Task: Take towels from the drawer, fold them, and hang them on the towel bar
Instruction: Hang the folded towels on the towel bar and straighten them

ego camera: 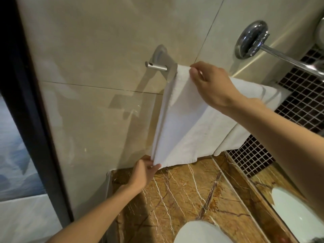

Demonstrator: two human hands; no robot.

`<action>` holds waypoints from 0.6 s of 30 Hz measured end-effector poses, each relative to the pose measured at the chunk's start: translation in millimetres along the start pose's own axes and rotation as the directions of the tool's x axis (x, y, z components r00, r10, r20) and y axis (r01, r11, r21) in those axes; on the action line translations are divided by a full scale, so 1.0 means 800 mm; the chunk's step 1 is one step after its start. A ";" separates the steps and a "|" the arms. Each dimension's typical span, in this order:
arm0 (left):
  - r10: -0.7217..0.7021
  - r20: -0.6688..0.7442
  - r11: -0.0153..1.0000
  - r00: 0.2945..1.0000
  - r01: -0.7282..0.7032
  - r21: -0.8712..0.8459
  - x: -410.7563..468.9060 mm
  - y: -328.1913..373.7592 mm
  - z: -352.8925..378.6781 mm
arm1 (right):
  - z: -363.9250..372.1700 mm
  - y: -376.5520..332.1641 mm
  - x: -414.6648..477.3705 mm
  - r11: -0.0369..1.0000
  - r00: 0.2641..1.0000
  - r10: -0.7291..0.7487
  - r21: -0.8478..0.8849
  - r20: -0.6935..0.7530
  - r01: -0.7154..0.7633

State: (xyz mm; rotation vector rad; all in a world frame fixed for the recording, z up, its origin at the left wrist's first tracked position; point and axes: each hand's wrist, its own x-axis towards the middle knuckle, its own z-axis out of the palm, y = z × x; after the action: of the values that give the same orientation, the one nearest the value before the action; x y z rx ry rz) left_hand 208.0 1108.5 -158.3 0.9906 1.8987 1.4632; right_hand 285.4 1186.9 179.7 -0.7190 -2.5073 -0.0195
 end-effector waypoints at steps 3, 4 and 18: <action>-0.025 -0.040 0.999 0.999 0.023 -0.048 -0.007 0.001 0.003 | 0.003 0.001 -0.004 1.000 0.998 -0.025 -0.010 -0.061 0.024; -0.028 -0.072 0.998 0.997 0.024 -0.061 -0.009 0.002 0.001 | 0.003 0.001 -0.005 0.999 0.997 -0.031 -0.014 -0.076 0.030; -0.002 -0.130 0.984 0.991 -0.021 -0.179 -0.014 0.003 -0.015 | -0.006 0.003 0.002 0.999 1.000 0.009 0.038 -0.008 -0.009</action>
State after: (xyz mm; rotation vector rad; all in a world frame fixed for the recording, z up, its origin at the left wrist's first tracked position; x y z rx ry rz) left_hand 205.8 1092.6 -153.1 0.8394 1.8134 1.7084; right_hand 287.7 1189.3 184.3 -0.7136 -2.4900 0.0290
